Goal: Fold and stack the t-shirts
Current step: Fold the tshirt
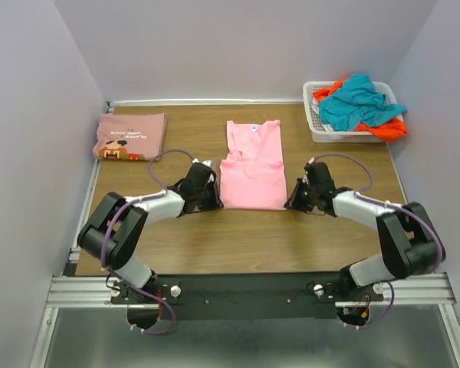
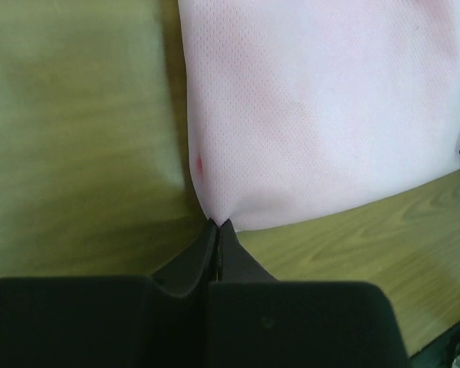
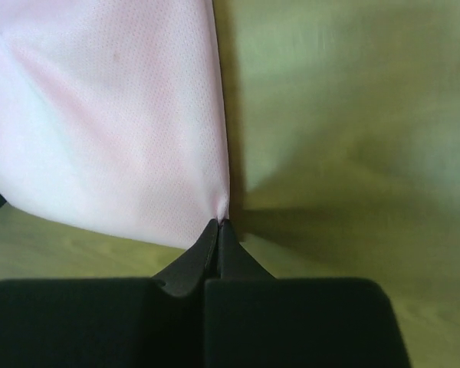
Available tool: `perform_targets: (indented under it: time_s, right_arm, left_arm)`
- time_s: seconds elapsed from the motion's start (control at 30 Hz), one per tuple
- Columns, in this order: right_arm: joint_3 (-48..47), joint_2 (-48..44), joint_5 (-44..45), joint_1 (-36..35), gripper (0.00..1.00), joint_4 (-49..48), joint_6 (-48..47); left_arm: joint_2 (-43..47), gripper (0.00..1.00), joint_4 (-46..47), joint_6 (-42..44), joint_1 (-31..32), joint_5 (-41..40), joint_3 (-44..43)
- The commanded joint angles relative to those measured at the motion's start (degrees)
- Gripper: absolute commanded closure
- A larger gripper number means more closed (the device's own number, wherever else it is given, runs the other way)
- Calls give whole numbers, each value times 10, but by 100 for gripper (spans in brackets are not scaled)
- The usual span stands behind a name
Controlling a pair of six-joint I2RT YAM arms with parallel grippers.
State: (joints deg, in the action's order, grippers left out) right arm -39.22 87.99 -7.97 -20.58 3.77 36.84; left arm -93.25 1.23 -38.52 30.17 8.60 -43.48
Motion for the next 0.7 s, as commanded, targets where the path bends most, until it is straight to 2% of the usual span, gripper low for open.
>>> perform_targets:
  time_s: [0.0,0.1,0.23,0.37,0.53,0.67]
  right_arm:
    - [77,-97,-42,-6,99,64,-12]
    - [97,-213,-64,-13,100,136,-16]
    - [99,-299,-70,-18,100,214,-2]
    - [79,-358,-83,-20,100,278,5]
    - [32,-415,-115,-21,99,333,14]
    - [-8,-443,-141,-21,99,360,9]
  left_arm:
    - [71,100,-33,-33,43,-25,57]
    - [130,100,-75,-65,97,-42,86]
    - [229,100,-127,-93,127,-71,94]
    - [316,100,-200,-110,140,-112,71]
    - [415,100,-237,-114,160,-95,57]
    - [453,100,-244,-105,162,-68,42]
